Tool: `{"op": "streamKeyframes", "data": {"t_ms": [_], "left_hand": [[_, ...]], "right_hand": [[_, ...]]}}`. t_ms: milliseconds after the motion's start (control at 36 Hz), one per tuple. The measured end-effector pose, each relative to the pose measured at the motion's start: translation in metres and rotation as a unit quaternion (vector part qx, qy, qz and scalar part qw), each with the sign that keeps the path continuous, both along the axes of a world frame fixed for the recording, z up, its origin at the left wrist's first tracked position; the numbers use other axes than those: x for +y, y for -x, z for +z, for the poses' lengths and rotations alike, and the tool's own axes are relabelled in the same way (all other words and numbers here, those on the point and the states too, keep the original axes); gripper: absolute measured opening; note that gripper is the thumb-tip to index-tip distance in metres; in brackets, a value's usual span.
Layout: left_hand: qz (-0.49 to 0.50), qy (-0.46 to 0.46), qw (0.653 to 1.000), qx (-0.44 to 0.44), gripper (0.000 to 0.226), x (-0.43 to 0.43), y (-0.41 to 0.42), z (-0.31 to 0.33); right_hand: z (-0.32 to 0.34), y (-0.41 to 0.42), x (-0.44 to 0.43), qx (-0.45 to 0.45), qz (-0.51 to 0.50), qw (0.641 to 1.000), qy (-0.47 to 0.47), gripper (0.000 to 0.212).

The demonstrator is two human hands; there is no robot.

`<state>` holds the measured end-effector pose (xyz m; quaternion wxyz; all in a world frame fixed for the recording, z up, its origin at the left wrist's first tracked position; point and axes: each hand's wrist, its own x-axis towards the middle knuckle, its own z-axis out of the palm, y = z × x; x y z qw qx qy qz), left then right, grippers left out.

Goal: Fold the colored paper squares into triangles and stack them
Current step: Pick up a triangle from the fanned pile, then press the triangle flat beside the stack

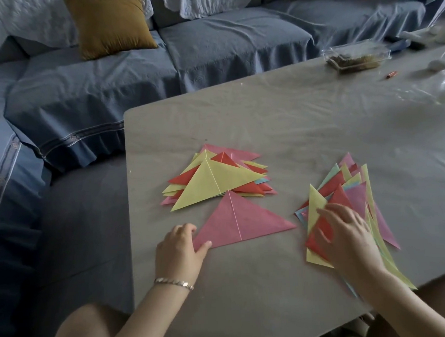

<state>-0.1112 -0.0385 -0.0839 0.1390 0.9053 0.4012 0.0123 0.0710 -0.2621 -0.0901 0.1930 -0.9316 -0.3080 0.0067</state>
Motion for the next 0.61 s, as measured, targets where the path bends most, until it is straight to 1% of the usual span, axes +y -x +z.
{"op": "streamKeyframes", "data": {"t_ms": [83,139,194,250,306,333,361,389,444,500,528,583,611], "left_hand": [[0.007,0.012,0.999,0.046,0.050,-0.001,-0.015,0.000],[0.022,0.041,0.997,0.063,0.053,0.000,-0.021,0.000],[0.049,0.088,0.993,0.066,0.053,0.002,-0.024,0.001],[0.067,0.125,0.988,0.064,0.045,0.003,-0.024,0.003],[0.051,0.108,0.992,0.048,0.025,0.001,-0.022,0.005],[0.032,0.079,0.996,0.034,0.017,-0.002,-0.020,0.006],[0.011,0.046,0.999,0.012,0.014,-0.005,-0.018,0.006],[-0.006,0.019,1.000,-0.018,0.017,-0.008,-0.017,0.007],[-0.017,0.002,0.996,-0.083,0.024,-0.012,-0.016,0.012],[-0.005,0.003,0.990,-0.140,0.024,-0.009,-0.020,0.017],[0.002,0.005,0.986,-0.165,0.023,-0.005,-0.023,0.021],[0.013,0.011,0.978,-0.210,0.023,0.009,-0.032,0.029],[0.017,0.009,0.974,-0.226,0.023,0.017,-0.037,0.032]], "right_hand": [[0.014,-0.010,-0.009,0.076,-0.100,0.990,0.056,0.055],[0.017,-0.016,-0.012,0.111,-0.136,0.979,0.101,0.068],[0.018,-0.021,-0.013,0.140,-0.153,0.970,0.128,0.074],[0.017,-0.024,-0.013,0.155,-0.162,0.966,0.129,0.075],[0.017,-0.026,-0.013,0.157,-0.164,0.967,0.118,0.076],[0.016,-0.027,-0.013,0.156,-0.161,0.968,0.113,0.077],[0.016,-0.027,-0.013,0.156,-0.159,0.969,0.108,0.077],[0.015,-0.027,-0.014,0.156,-0.158,0.969,0.103,0.079],[0.016,-0.027,-0.014,0.160,-0.163,0.969,0.092,0.083],[0.017,-0.026,-0.014,0.153,-0.164,0.972,0.066,0.080],[0.018,-0.026,-0.014,0.148,-0.161,0.975,0.045,0.076],[0.020,-0.023,-0.013,0.127,-0.144,0.981,0.005,0.058],[0.020,-0.022,-0.013,0.113,-0.130,0.985,-0.008,0.043]]}}
